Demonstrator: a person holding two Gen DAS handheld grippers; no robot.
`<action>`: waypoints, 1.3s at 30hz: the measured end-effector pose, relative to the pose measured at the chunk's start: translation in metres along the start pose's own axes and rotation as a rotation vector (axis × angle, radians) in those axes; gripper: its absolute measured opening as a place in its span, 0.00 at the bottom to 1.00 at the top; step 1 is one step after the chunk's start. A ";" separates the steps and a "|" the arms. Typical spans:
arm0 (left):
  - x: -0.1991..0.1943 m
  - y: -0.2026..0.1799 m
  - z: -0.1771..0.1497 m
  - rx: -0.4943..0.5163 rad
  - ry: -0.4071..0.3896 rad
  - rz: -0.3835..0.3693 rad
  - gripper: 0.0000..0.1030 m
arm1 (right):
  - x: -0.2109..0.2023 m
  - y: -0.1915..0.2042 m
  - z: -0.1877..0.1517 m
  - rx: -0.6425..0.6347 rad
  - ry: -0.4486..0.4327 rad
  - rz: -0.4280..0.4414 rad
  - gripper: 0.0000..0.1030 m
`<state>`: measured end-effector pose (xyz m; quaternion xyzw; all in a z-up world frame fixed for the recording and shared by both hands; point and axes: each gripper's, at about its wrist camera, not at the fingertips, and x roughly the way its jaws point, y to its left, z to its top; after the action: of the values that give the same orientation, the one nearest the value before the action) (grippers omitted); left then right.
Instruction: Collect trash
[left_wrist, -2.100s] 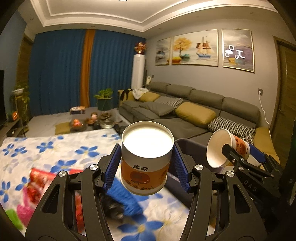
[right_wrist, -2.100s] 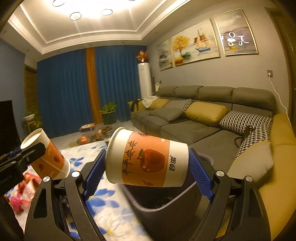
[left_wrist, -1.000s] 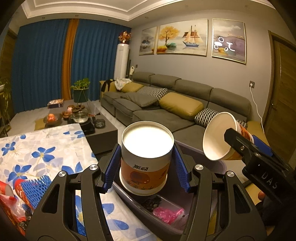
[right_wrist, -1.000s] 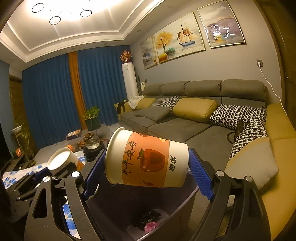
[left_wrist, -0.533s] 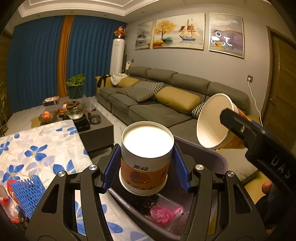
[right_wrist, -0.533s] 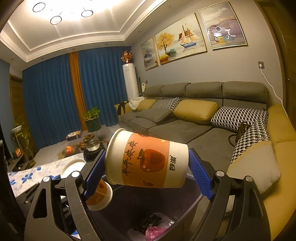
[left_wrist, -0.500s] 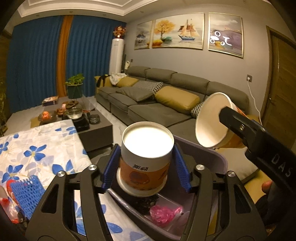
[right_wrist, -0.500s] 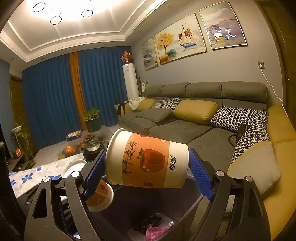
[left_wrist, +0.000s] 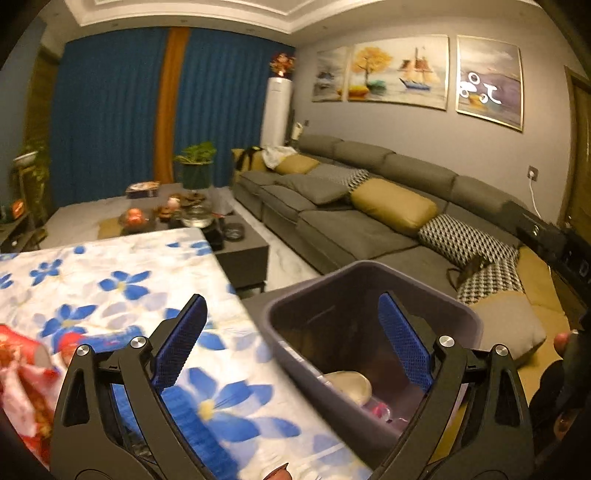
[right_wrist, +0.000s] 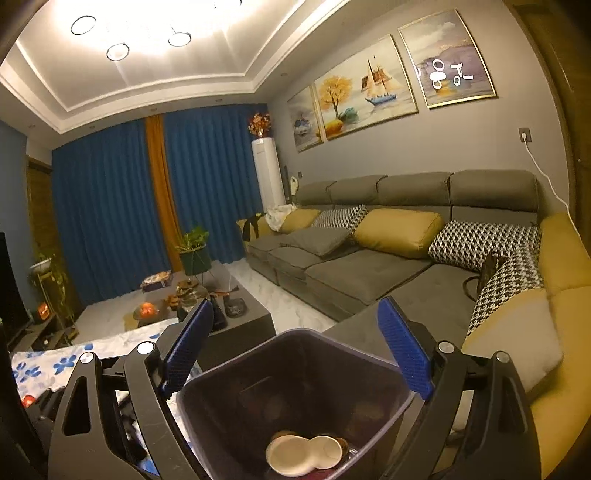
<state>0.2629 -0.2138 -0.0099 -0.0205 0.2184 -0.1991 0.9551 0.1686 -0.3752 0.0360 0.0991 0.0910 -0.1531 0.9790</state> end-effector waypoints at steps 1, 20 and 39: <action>-0.008 0.003 0.000 -0.005 -0.010 0.012 0.89 | -0.007 0.002 -0.001 -0.007 -0.008 0.003 0.85; -0.152 0.100 -0.046 -0.101 -0.064 0.275 0.90 | -0.094 0.077 -0.054 -0.099 0.068 0.170 0.86; -0.239 0.203 -0.098 -0.196 -0.091 0.481 0.90 | -0.099 0.183 -0.118 -0.212 0.210 0.326 0.74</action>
<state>0.0998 0.0708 -0.0262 -0.0695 0.1921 0.0570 0.9773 0.1164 -0.1503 -0.0269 0.0244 0.1907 0.0287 0.9809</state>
